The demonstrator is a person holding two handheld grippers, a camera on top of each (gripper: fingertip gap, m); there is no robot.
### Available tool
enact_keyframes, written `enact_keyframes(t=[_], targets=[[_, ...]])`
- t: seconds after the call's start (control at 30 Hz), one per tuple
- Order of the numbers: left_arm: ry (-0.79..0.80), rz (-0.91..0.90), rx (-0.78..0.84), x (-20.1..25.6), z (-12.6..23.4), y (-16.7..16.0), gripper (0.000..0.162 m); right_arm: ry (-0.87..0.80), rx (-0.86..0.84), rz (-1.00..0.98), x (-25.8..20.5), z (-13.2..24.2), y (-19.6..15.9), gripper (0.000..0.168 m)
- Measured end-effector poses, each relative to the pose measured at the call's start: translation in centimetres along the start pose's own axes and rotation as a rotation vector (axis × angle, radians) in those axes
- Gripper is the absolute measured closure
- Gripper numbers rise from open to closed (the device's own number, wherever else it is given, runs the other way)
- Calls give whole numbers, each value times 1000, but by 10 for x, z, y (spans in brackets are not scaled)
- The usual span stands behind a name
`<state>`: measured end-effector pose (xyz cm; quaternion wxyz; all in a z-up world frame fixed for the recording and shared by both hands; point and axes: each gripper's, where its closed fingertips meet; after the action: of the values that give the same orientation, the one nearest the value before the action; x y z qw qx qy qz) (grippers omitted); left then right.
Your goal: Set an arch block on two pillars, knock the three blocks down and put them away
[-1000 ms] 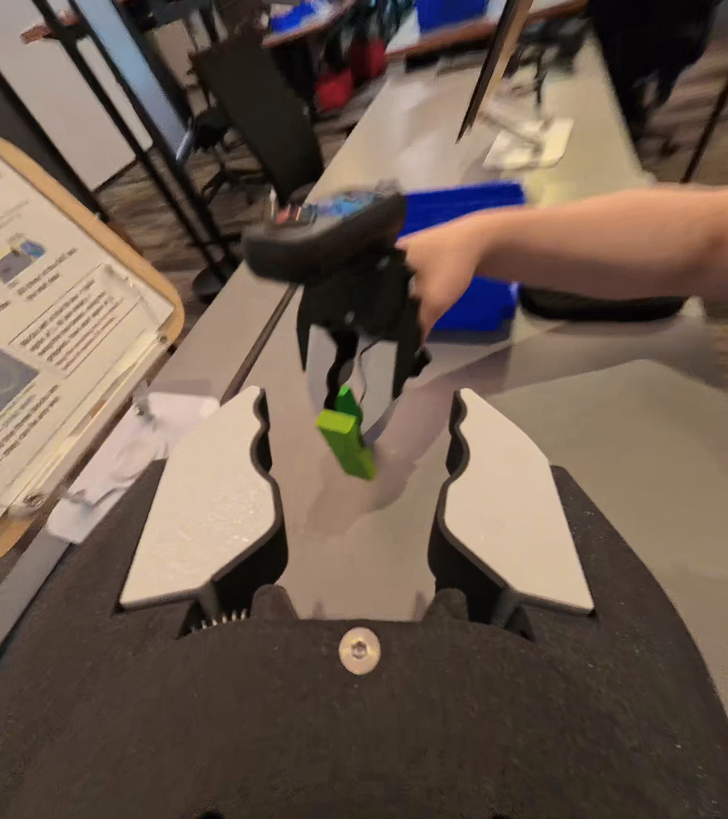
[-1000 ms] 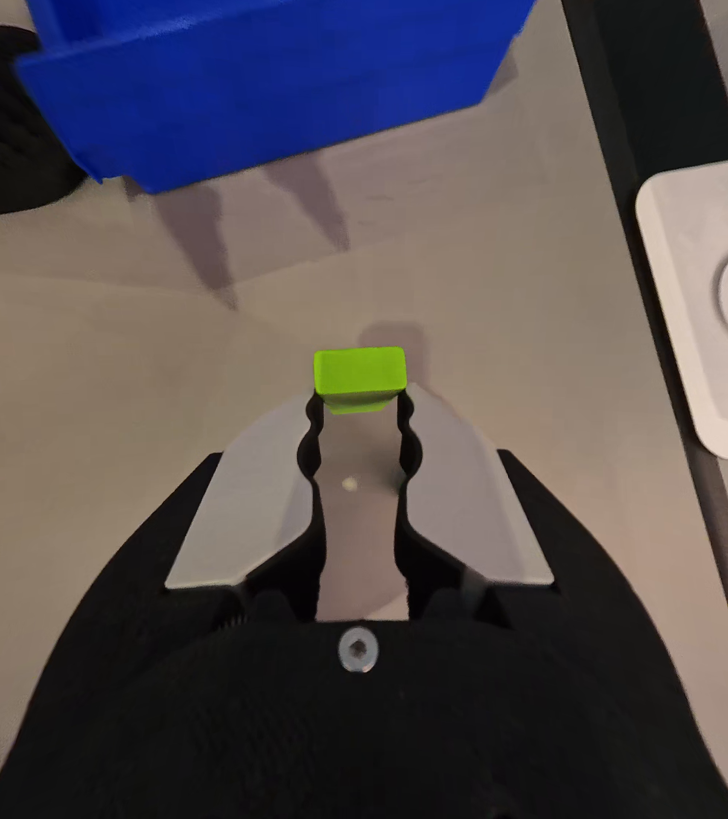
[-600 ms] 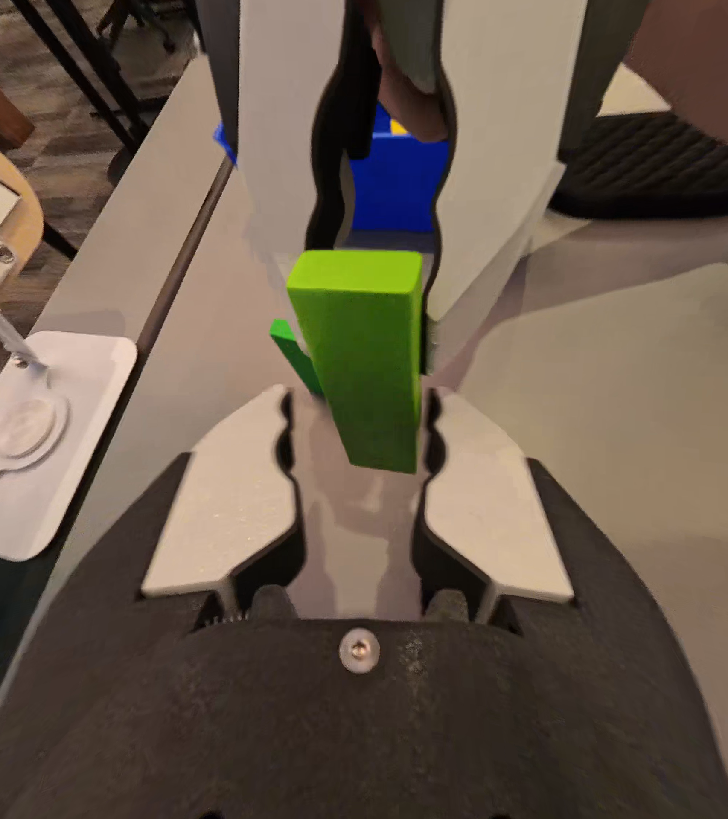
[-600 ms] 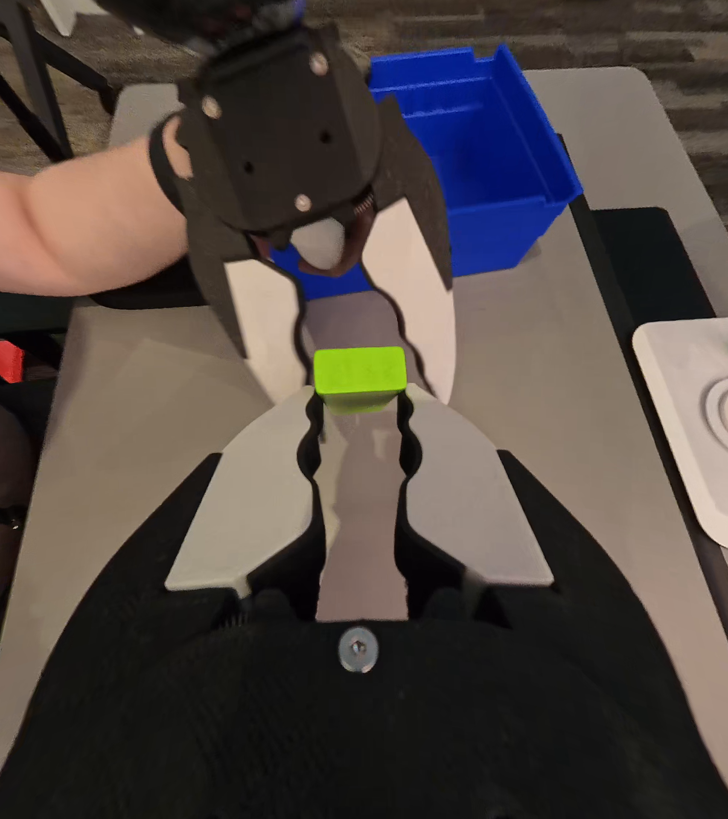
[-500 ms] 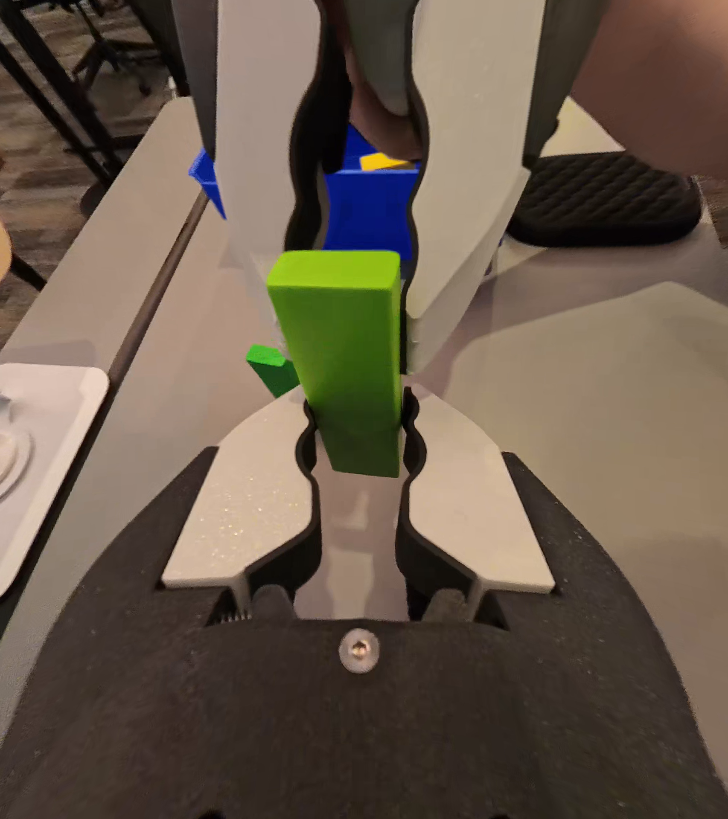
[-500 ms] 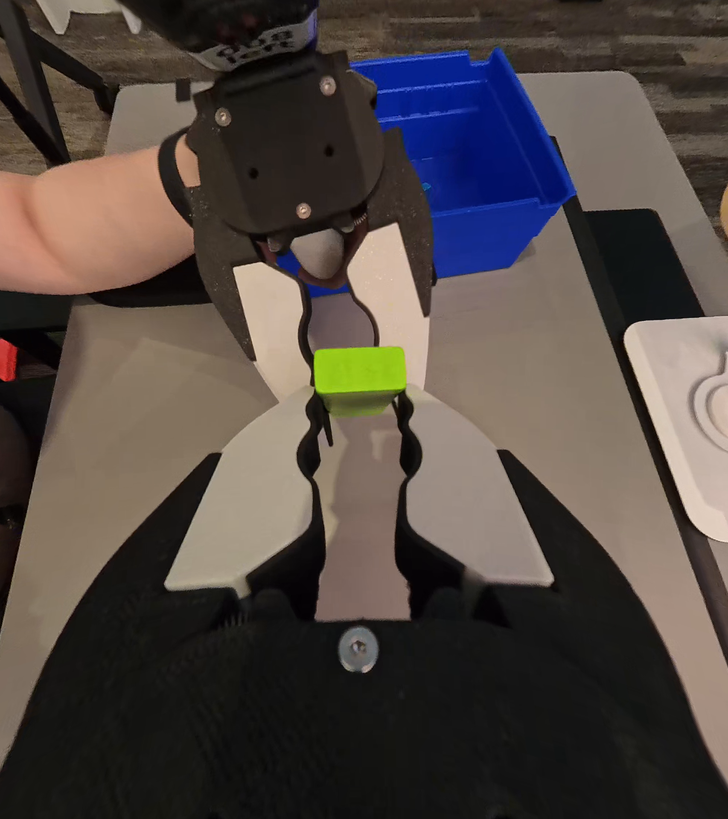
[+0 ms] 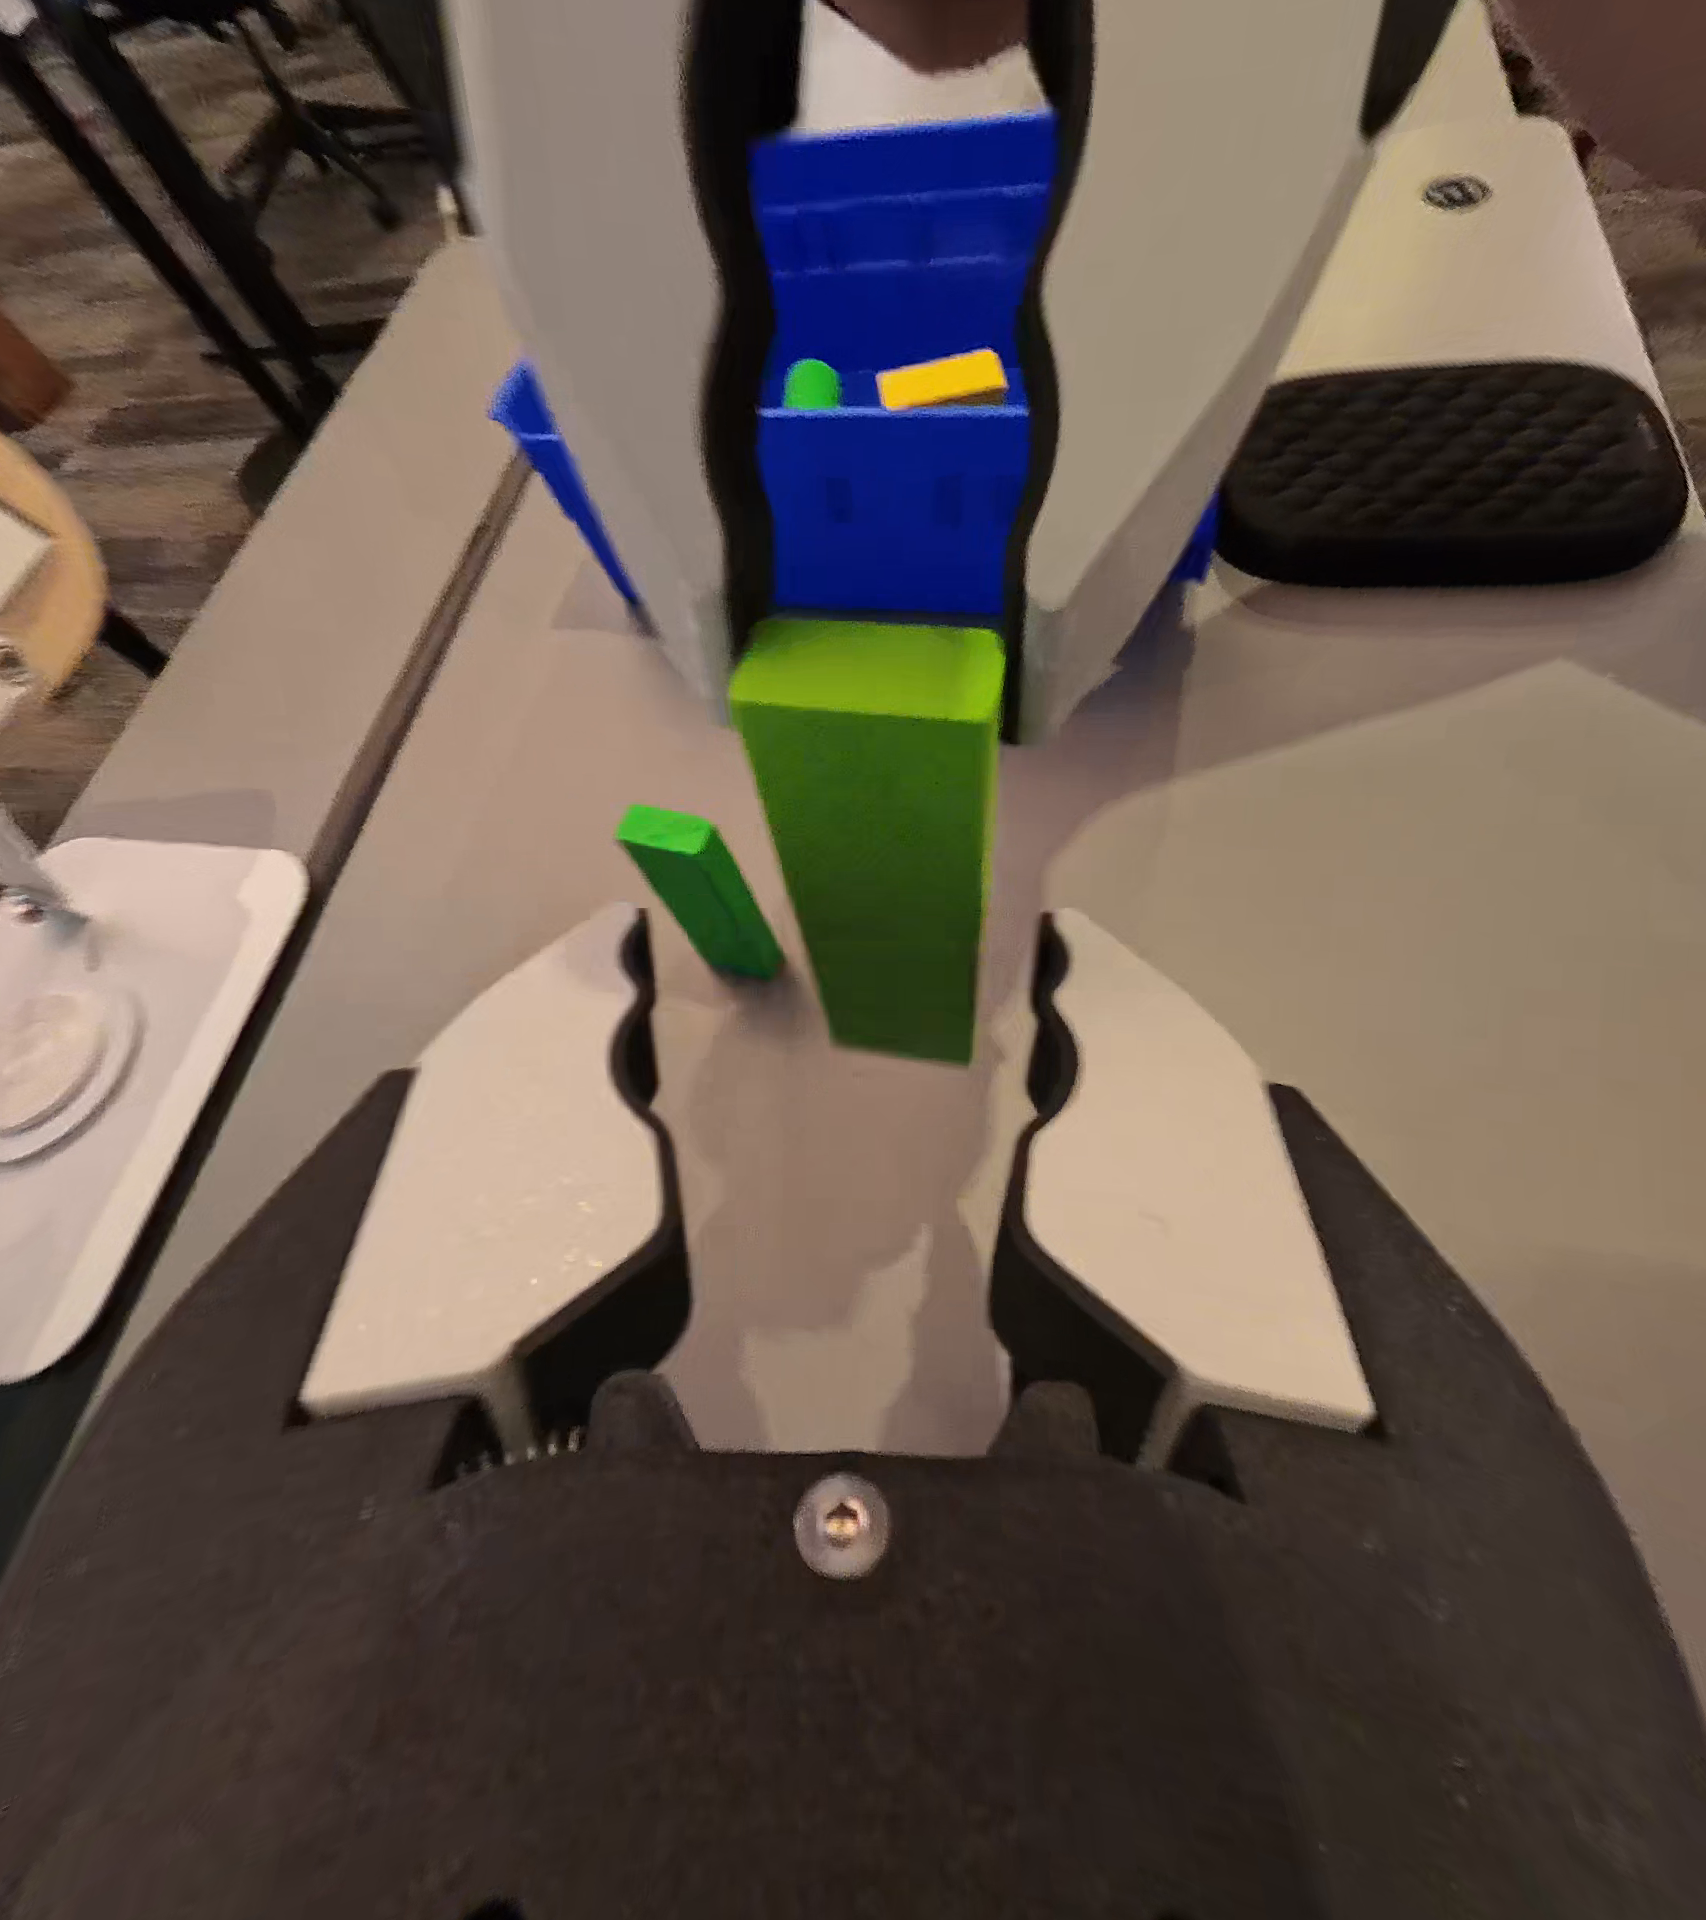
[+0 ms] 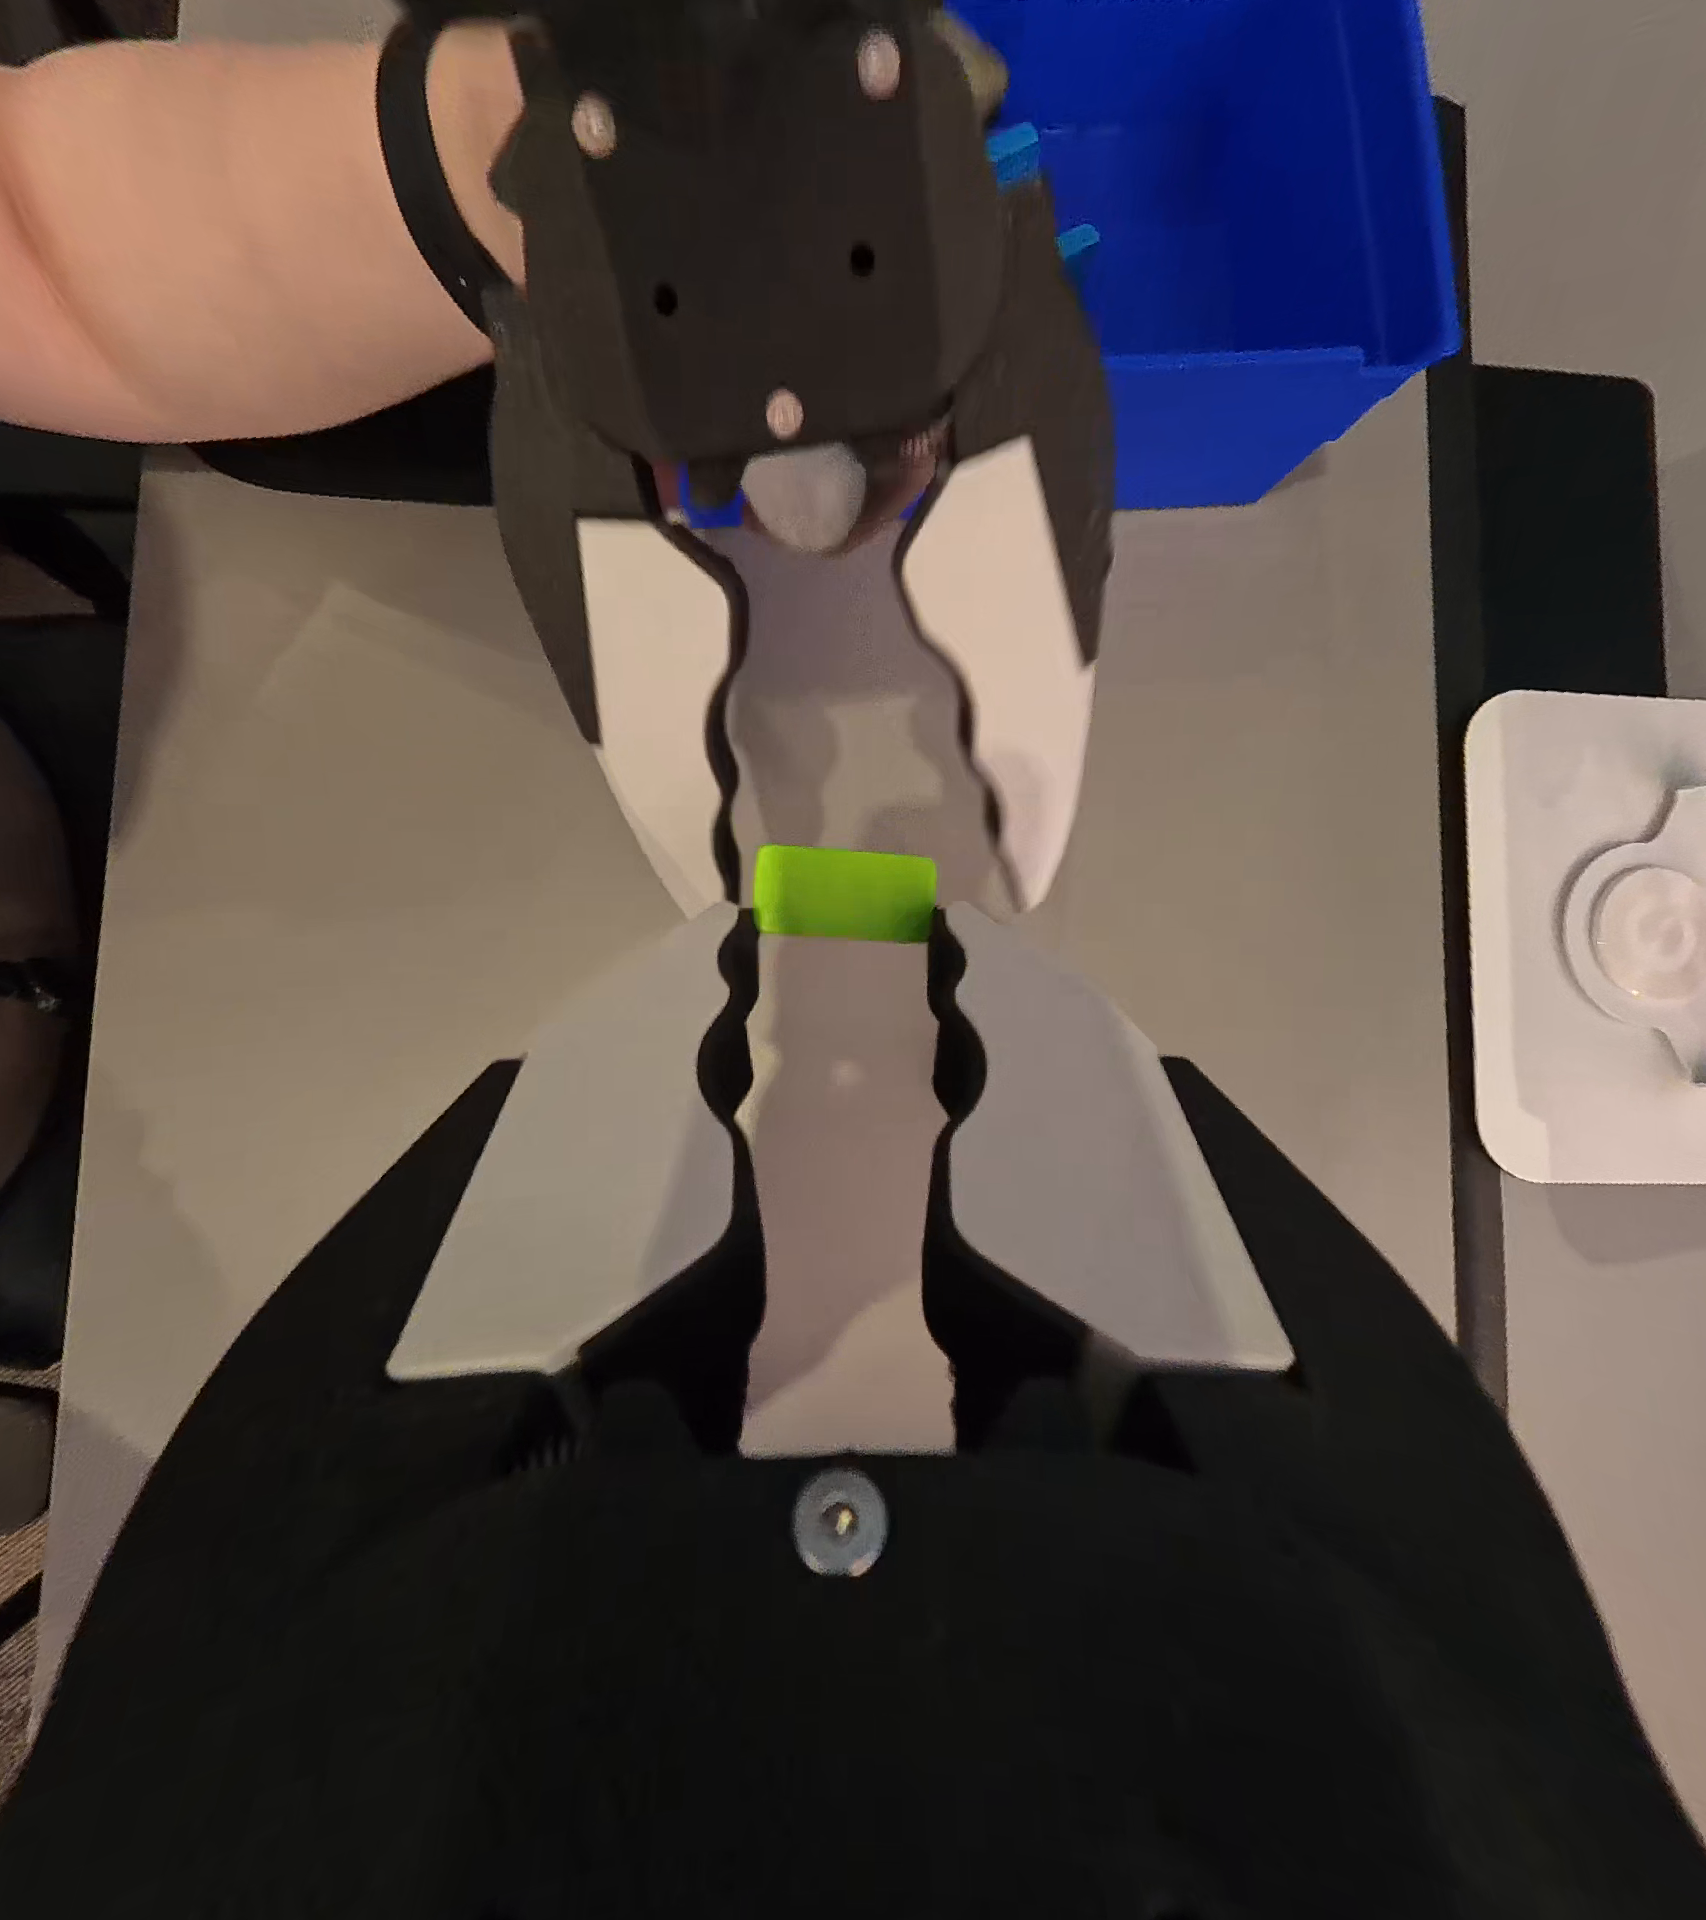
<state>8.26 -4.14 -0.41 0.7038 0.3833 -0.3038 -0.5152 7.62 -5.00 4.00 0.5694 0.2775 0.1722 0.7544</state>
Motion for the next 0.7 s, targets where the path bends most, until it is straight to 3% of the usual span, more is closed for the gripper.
enact_keyframes(t=[0.07,0.23,0.37,0.5,0.7], targets=[[40,48,46,-13,21,8,82,8,-23,-19,10,-2,-3,136],[181,107,236,-45,98,27,92,70,-154,-73,35,-31,-30,136],[216,78,375,-45,134,37,101,105,-244,-96,45,-67,-54,136],[265,32,400,-45,138,39,108,93,-245,-109,54,-92,-67,136],[213,27,313,-37,117,32,99,52,-221,-119,64,-104,-78,136]])
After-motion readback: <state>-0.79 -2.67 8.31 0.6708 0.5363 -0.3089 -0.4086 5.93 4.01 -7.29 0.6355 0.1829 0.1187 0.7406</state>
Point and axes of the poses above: each gripper's, where its closed fingertips meet, z back along the fingers, y out of its top, x = y × z across the jaws, and after that the axes turned 13 degrees about z, right-handed
